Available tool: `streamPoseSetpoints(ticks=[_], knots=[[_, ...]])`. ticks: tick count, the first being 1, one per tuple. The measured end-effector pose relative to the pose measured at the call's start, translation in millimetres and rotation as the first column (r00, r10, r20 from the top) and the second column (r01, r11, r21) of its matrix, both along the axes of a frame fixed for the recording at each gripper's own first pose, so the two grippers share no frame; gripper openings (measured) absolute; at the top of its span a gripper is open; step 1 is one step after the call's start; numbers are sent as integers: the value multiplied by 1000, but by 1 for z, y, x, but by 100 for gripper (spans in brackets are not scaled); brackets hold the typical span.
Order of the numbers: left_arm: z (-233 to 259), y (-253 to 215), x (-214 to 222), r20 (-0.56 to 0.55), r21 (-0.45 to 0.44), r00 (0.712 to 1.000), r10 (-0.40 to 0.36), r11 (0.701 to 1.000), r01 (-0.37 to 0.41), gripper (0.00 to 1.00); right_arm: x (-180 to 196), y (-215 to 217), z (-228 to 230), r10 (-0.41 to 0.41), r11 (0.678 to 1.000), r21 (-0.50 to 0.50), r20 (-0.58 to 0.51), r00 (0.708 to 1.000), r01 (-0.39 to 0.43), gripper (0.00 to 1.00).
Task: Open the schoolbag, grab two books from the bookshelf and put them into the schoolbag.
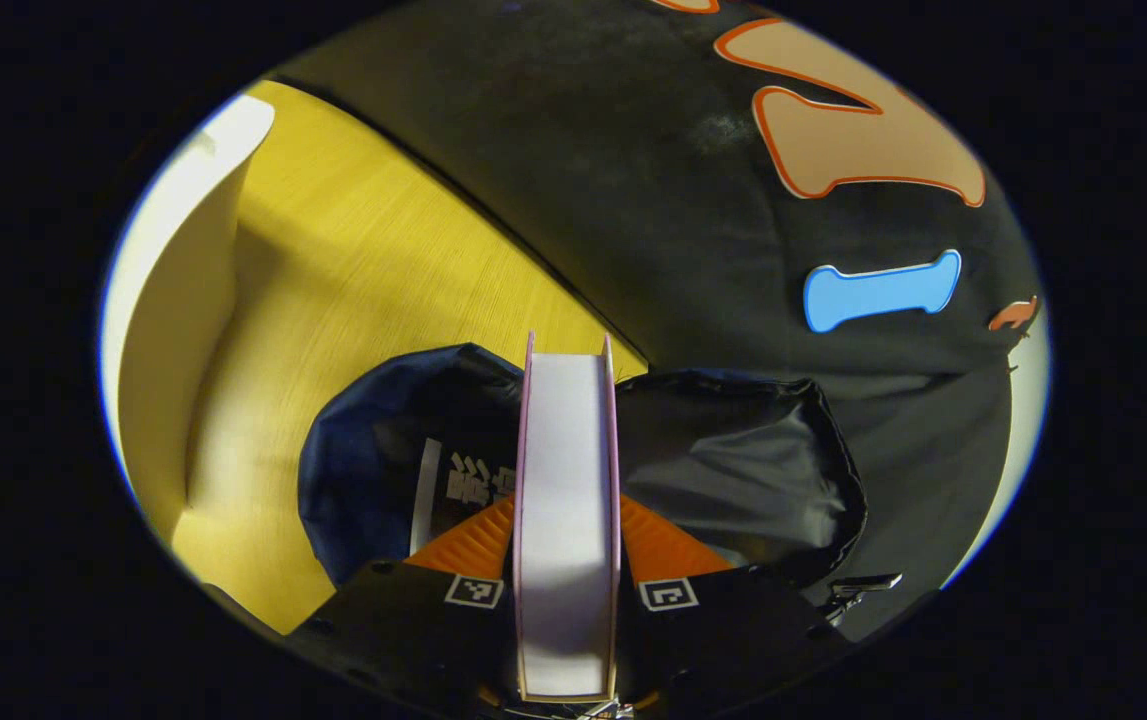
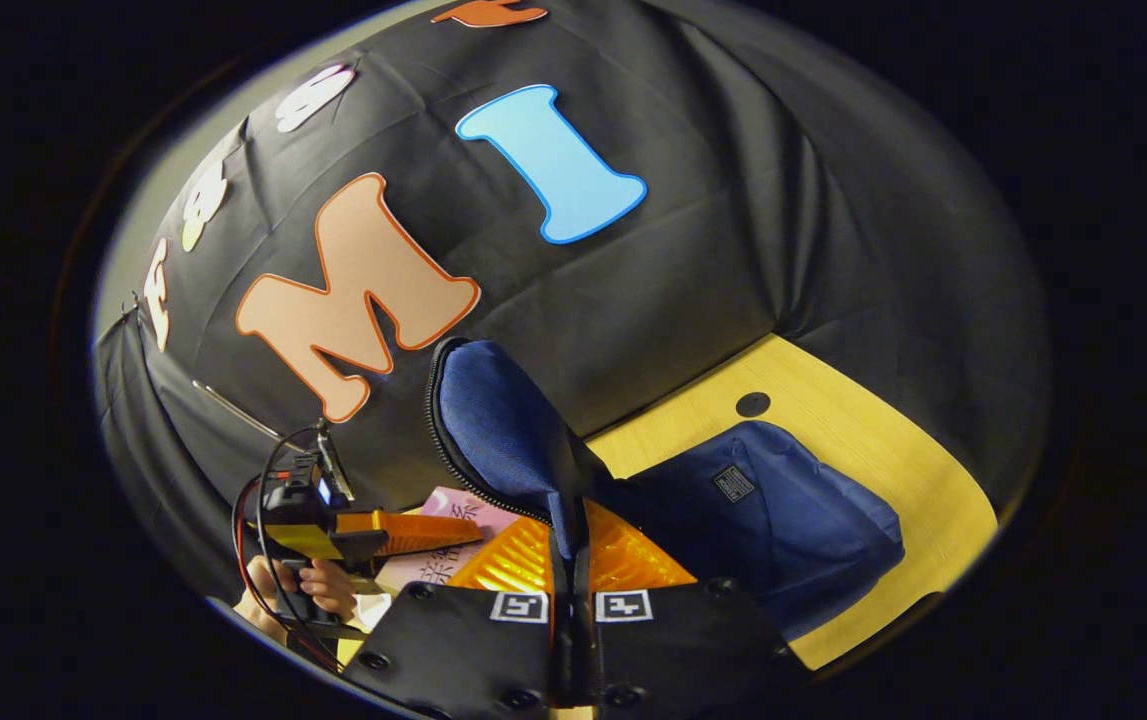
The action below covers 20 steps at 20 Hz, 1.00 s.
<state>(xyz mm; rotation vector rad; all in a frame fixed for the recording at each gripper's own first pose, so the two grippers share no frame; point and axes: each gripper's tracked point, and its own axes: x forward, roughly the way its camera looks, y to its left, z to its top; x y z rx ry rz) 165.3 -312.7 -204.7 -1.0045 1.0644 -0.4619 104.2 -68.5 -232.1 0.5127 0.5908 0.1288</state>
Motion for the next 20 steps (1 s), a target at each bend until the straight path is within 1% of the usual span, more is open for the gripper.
streamPoseSetpoints(ticks=[3,6,8,11,12,15,17,19,20], knots=[[-3,-16,-1,-19,-43,1000,18,999,-19,36,0,3,0,15,1000,2,5,1000,-15,4],[-13,-37,-9,-36,-43,999,2,999,-4,35,1,7,3,32,999,-7,14,999,-32,4],[-16,-50,-11,-47,-56,999,-3,998,0,36,2,12,5,40,999,-11,22,999,-40,4],[-21,-58,-13,-67,-90,997,26,995,-32,36,2,18,7,50,999,-11,29,998,-50,4],[-24,-61,-14,-75,-105,996,38,993,-46,35,3,19,6,56,998,-11,27,998,-56,4],[-34,-68,-21,-115,-165,989,95,980,-113,36,2,22,5,69,998,-13,31,997,-68,4],[-45,-71,-29,-157,-182,983,92,976,-120,35,5,24,3,77,997,-21,30,997,-77,4],[-52,-72,-30,-191,-219,974,121,962,-163,34,5,23,3,80,997,-23,31,996,-80,5],[-54,-70,-30,-208,-231,970,128,957,-176,37,6,23,3,81,997,-21,31,996,-80,4]])
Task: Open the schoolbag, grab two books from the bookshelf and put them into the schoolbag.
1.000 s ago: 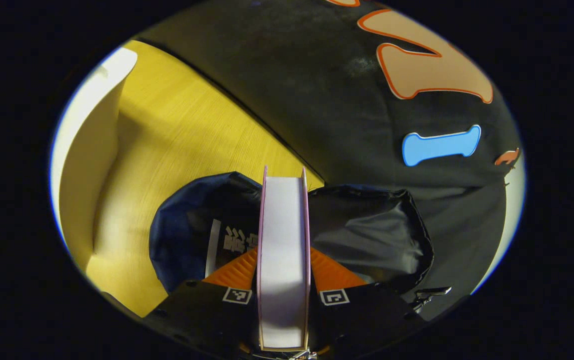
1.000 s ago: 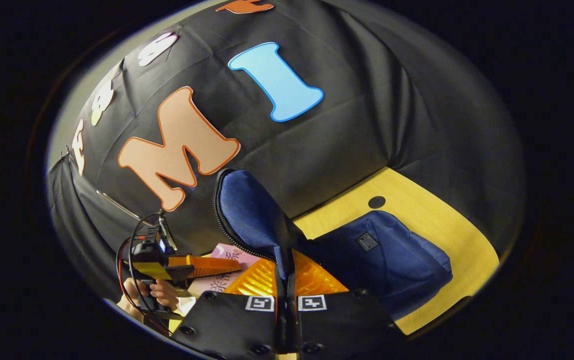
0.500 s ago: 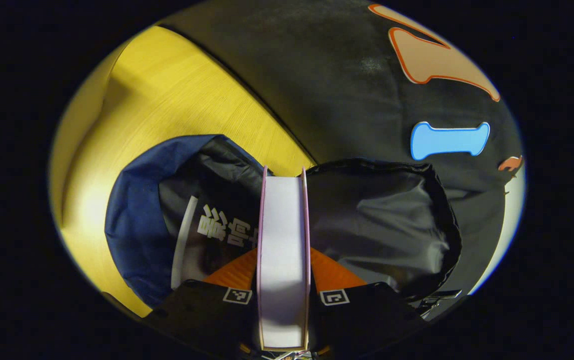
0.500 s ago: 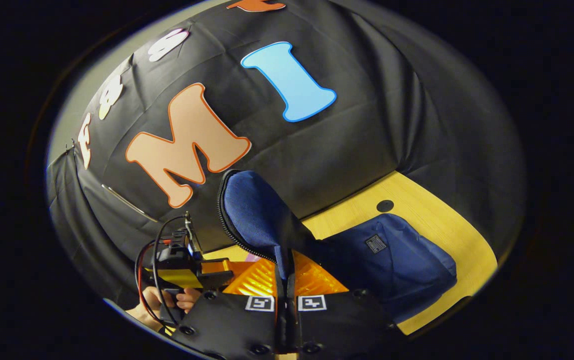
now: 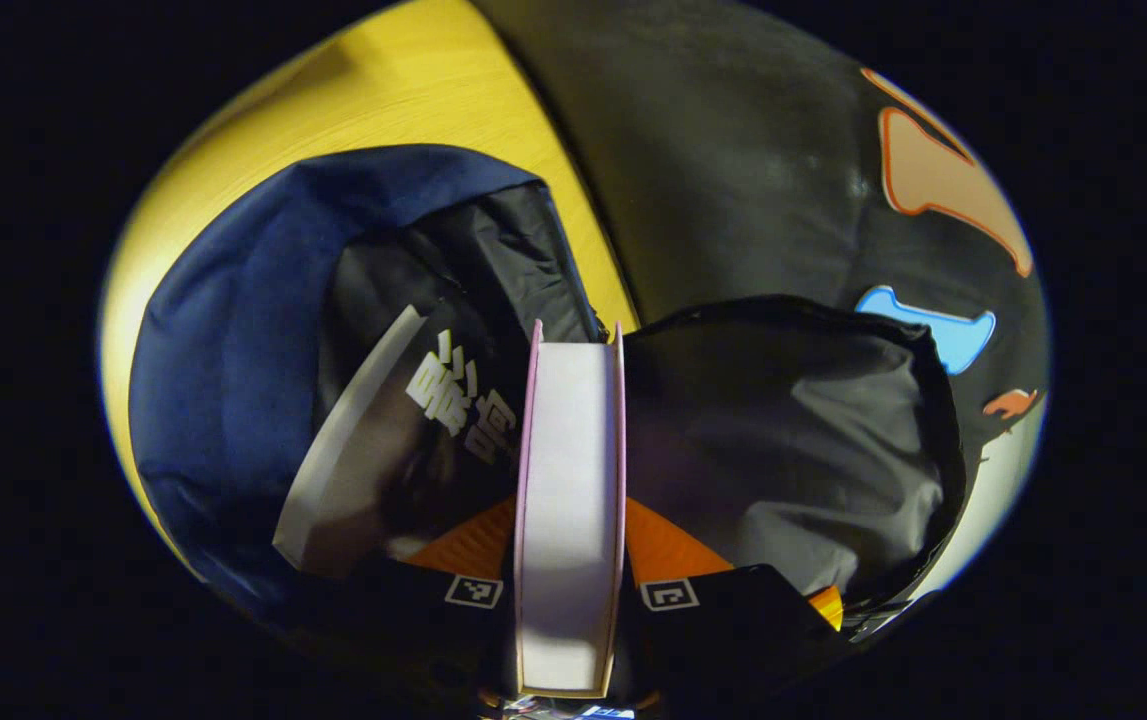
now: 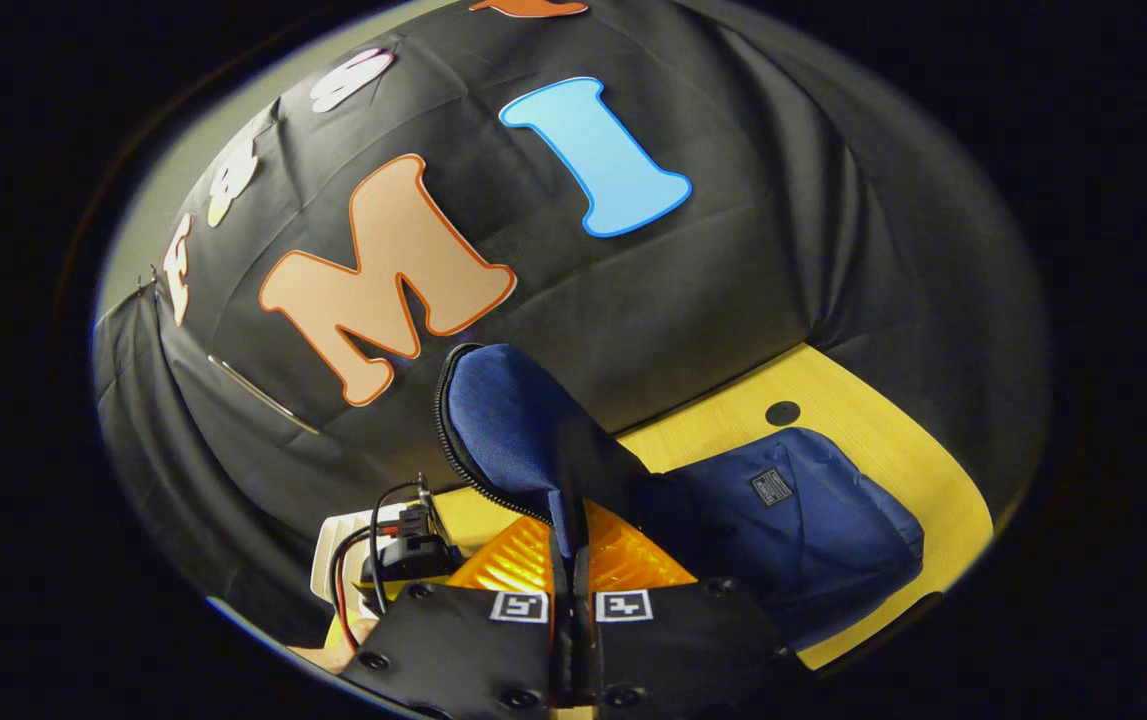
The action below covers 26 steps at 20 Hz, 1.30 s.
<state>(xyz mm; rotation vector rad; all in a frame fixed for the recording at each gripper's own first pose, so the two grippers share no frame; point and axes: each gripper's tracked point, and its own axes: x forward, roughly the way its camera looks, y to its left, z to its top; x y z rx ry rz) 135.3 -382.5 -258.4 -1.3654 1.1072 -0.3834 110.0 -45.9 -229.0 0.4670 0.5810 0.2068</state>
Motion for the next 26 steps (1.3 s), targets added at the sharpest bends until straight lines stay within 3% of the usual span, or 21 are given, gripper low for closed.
streamPoseSetpoints(ticks=[5,9,10,13,15,16,18,19,21,22,24,25,26], knots=[[-11,-3,-1,-76,-23,997,-3,1000,1,39,-2,2,-6,-1,1000,16,-16,1000,1,4],[-32,1,-11,-121,108,991,-53,992,66,57,-4,1,-12,-1,1000,4,-27,1000,1,3],[-32,0,-11,-119,122,991,-62,990,76,72,-5,1,-15,-3,1000,9,-37,999,3,4],[-33,5,-15,-82,227,988,-131,963,147,74,-8,-1,-19,-11,1000,20,-46,999,12,3],[-32,13,-15,-42,335,981,-188,923,192,84,-8,-3,-20,-14,1000,21,-47,999,15,3],[-28,21,-13,-17,403,975,-220,891,208,73,-8,-2,-21,-14,1000,23,-48,999,15,3],[-20,37,-10,26,513,966,-259,833,209,88,-9,-2,-22,-15,1000,22,-45,999,16,3],[-16,43,-8,38,551,962,-271,809,206,81,-10,-1,-24,-13,1000,23,-48,999,14,3],[6,48,-5,84,580,954,-288,793,188,82,-12,2,-26,-10,1000,19,-51,999,11,4],[12,55,-4,105,611,945,-311,770,185,81,-13,2,-26,-8,1000,17,-51,999,9,4],[23,77,-6,153,702,912,-381,691,171,83,-16,4,-29,-2,1000,11,-58,998,3,4],[29,91,-9,177,753,895,-410,642,146,90,-17,5,-30,-2,1000,6,-57,998,3,4],[36,105,-8,192,803,877,-440,584,117,90,-17,6,-31,0,1000,2,-57,998,0,3]])
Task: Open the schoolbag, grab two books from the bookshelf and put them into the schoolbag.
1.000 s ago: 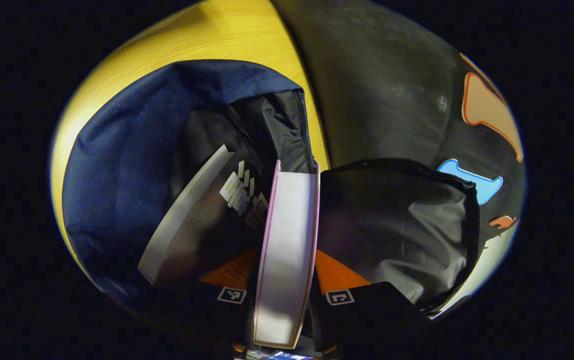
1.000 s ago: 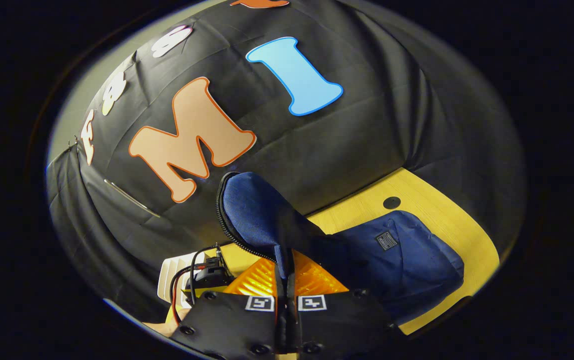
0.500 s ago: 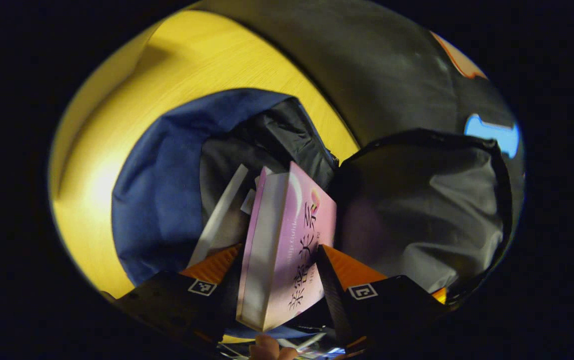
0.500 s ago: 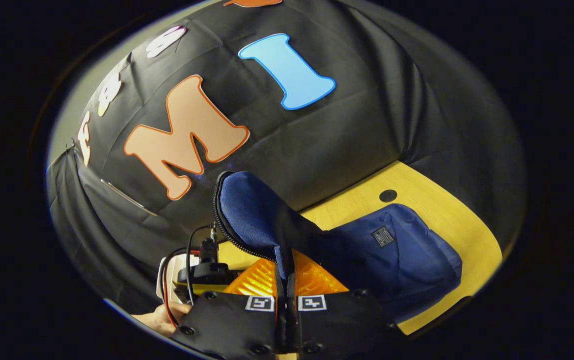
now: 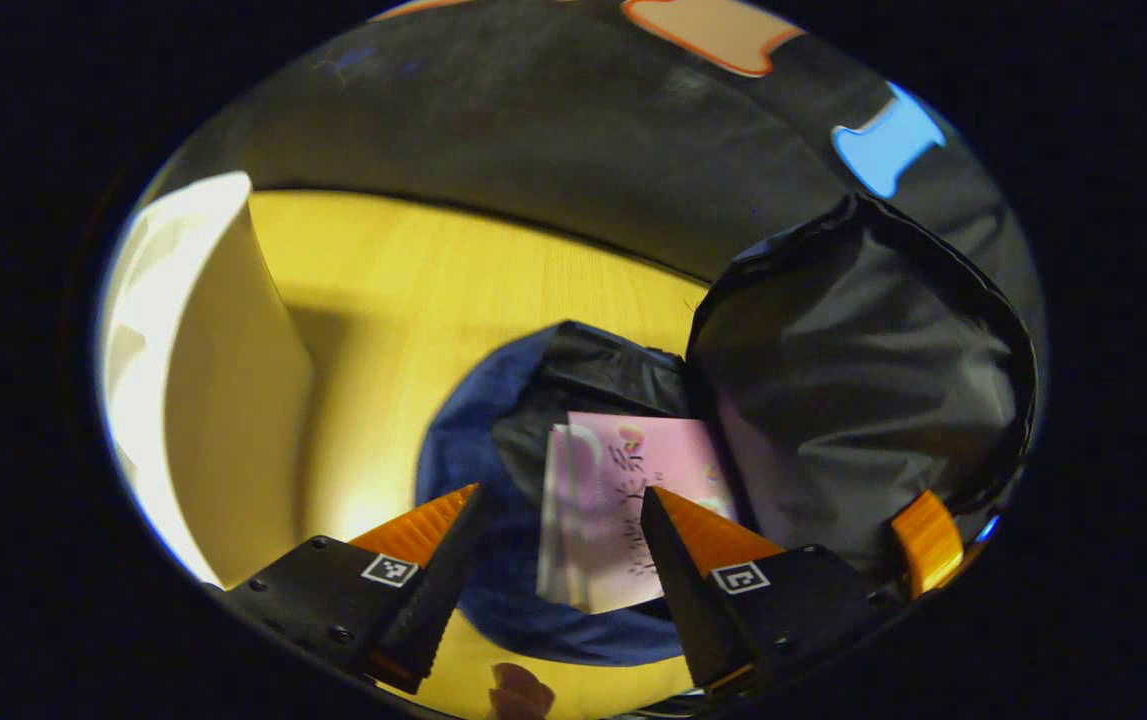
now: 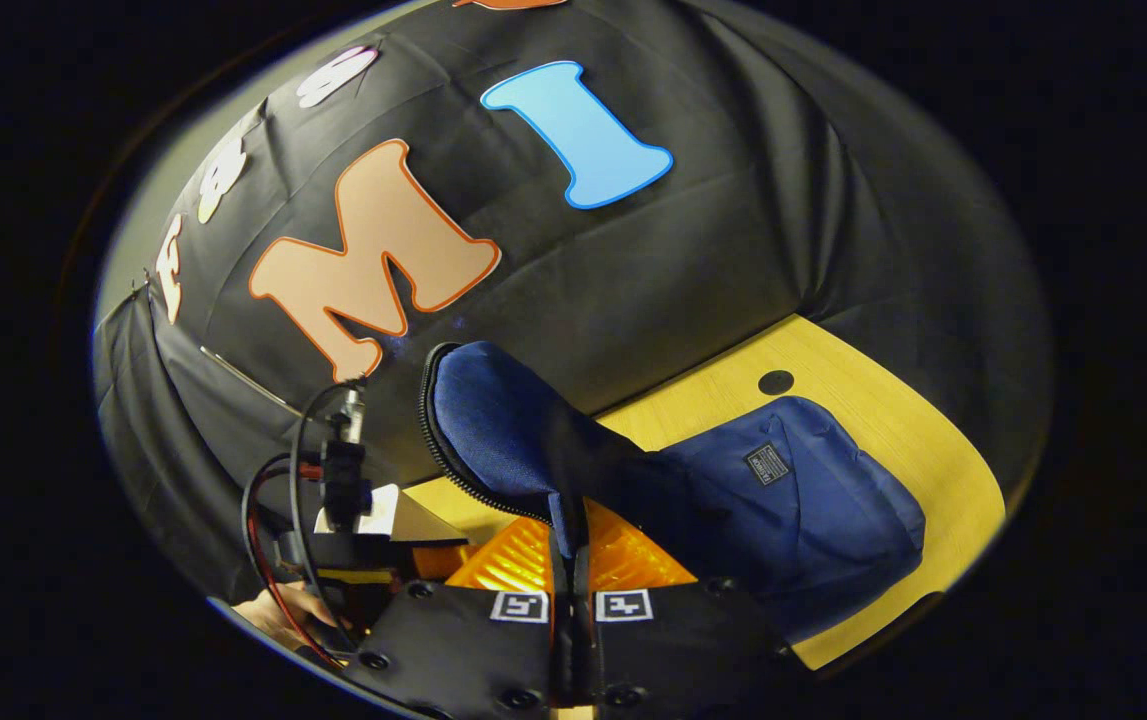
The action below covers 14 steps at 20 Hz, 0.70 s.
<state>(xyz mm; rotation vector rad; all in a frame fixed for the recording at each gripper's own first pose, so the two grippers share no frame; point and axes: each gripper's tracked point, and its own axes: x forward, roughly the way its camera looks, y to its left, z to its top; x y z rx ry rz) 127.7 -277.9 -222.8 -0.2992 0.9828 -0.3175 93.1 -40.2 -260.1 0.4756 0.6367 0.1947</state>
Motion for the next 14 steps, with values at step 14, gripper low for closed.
streamPoseSetpoints(ticks=[14], knots=[[174,163,-59,648,274,762,-7,935,-224,98,-24,28,-20,88,983,-160,10,996,-85,6]])
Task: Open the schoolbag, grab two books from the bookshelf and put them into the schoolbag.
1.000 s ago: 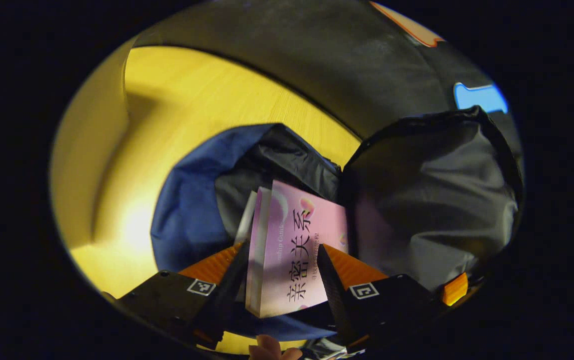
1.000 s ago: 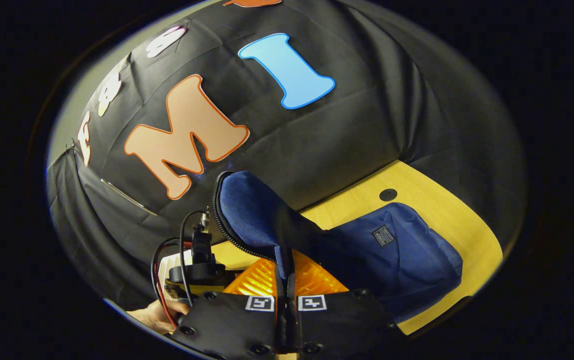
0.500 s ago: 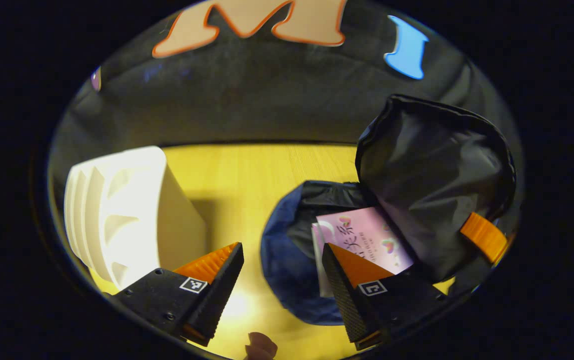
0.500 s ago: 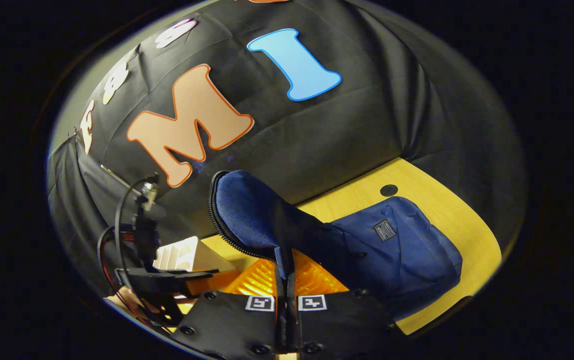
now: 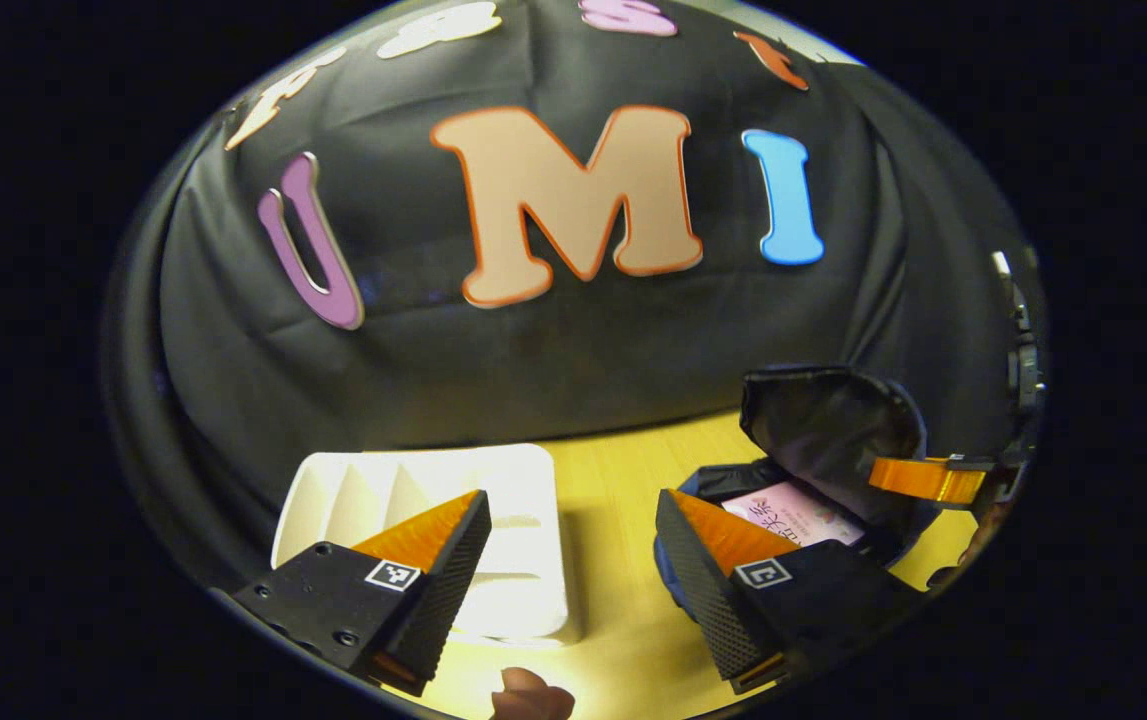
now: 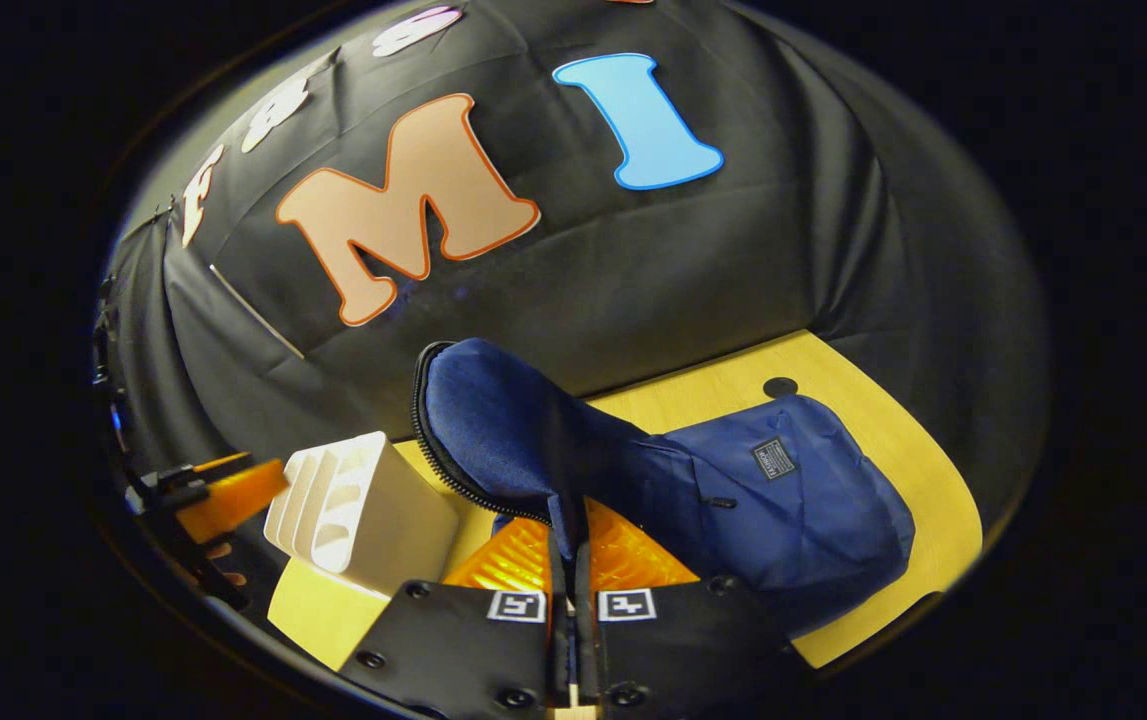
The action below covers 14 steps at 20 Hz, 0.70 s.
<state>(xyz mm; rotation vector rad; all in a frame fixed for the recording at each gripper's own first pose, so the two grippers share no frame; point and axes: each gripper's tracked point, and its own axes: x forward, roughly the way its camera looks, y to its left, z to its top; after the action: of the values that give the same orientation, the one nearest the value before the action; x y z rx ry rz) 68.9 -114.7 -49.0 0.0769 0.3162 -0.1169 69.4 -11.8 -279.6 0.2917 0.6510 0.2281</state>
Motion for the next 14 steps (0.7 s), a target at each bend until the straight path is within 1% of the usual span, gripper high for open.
streamPoseSetpoints(ticks=[3,4,6,7,8,9,11,14], knots=[[23,25,-31,55,5,998,3,1000,-3,97,-9,13,-7,23,1000,1,-18,1000,-23,10],[27,32,-38,67,7,998,6,1000,-7,97,-11,15,-8,23,1000,-16,-20,1000,-23,18],[29,48,-47,74,4,997,24,1000,-24,97,-23,21,-9,50,997,-49,-16,999,-51,51],[30,56,-52,67,-6,997,33,999,-32,100,-31,23,-8,61,996,-71,-11,998,-61,67],[29,59,-55,63,-7,997,37,999,-37,97,-41,26,-2,78,993,-88,2,997,-78,84],[32,67,-55,70,-5,996,48,999,-47,97,-47,27,3,83,991,-105,8,997,-82,100],[42,76,-60,89,-19,994,55,998,-54,97,-60,31,22,78,991,-116,47,996,-72,100],[60,93,-68,115,-48,991,70,997,-65,96,-65,38,73,29,994,-105,149,988,-14,100]])
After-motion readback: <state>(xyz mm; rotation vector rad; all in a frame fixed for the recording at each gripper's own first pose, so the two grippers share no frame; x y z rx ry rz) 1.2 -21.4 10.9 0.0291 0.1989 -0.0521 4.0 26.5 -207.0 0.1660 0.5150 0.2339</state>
